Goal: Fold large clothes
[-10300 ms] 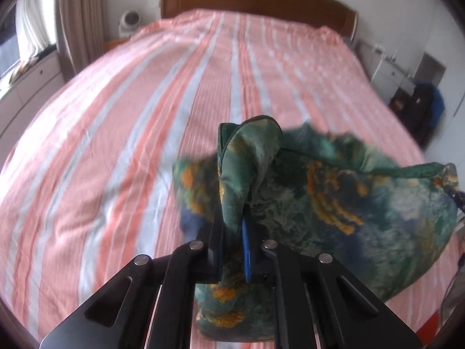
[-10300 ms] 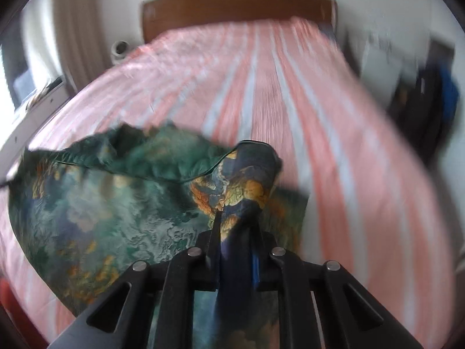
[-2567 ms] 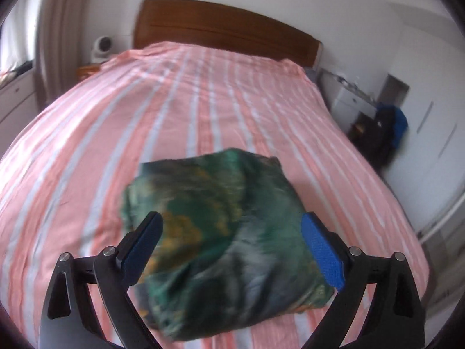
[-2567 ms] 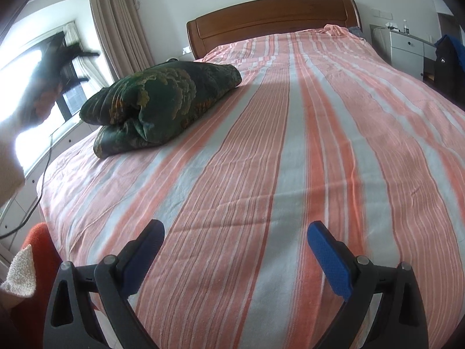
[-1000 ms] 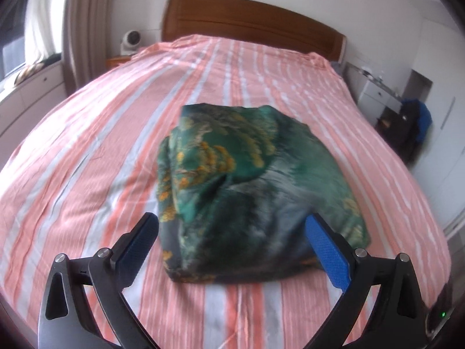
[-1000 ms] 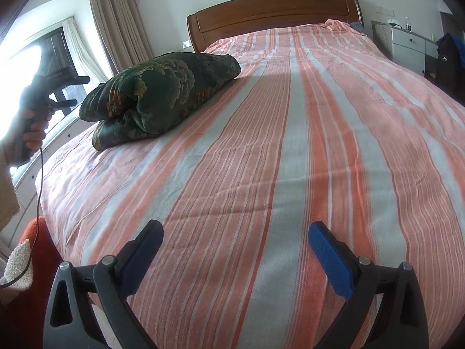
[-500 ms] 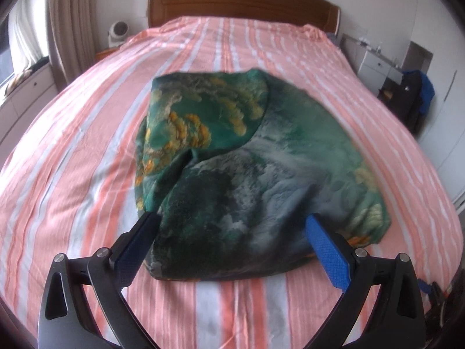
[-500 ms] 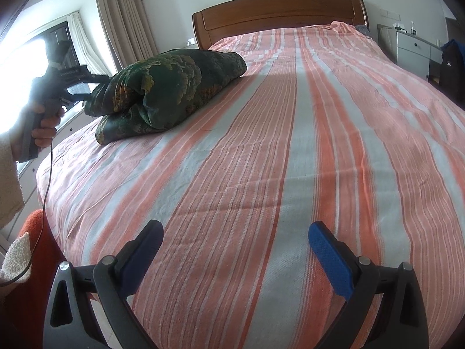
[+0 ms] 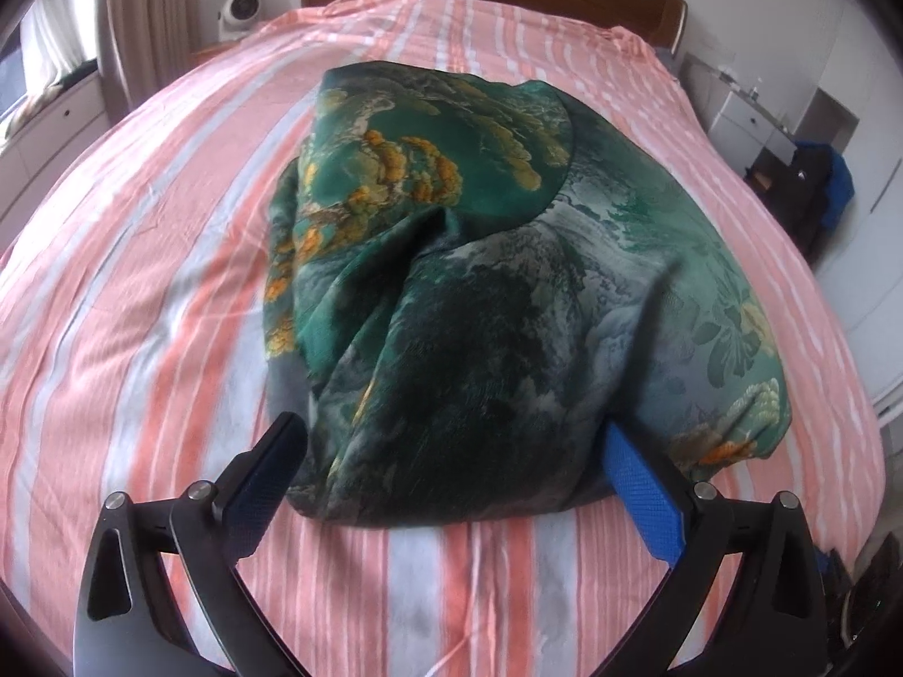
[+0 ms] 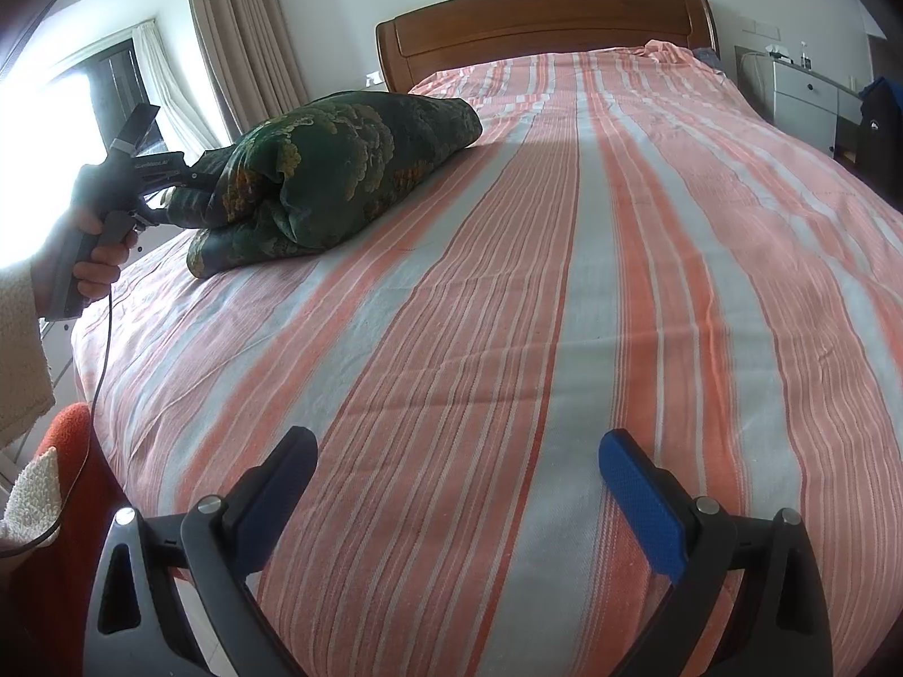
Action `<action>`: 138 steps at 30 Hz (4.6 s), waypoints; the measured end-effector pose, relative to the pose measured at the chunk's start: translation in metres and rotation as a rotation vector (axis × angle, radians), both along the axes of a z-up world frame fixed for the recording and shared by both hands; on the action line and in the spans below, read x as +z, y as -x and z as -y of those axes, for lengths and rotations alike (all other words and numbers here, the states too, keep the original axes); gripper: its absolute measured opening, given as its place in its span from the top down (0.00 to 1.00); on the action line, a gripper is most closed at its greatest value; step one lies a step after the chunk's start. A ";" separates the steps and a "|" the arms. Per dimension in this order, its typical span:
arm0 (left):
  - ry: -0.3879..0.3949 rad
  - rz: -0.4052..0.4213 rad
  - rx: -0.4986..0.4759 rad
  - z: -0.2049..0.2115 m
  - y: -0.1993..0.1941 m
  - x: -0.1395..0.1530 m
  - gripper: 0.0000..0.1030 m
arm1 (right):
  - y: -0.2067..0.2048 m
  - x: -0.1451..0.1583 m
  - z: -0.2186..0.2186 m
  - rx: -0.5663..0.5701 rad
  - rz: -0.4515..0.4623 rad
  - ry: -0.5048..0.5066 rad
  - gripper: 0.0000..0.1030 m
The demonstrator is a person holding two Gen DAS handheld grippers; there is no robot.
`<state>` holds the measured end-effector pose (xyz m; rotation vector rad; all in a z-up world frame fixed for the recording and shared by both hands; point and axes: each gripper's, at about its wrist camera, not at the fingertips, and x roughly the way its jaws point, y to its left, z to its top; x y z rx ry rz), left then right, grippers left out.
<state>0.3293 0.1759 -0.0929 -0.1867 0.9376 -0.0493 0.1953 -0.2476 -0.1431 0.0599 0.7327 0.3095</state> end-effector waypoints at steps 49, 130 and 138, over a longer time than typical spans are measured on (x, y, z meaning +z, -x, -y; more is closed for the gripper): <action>0.215 -0.279 -0.013 -0.102 -0.096 -0.080 0.00 | -0.322 0.026 -0.092 0.241 -0.490 -0.734 0.00; -0.266 0.171 -0.011 0.132 0.284 0.053 0.00 | 0.103 0.121 -0.098 -0.103 -0.021 0.260 0.00; -0.300 0.165 -0.034 0.137 0.288 0.055 0.00 | 0.100 0.122 -0.096 -0.156 -0.026 0.243 0.00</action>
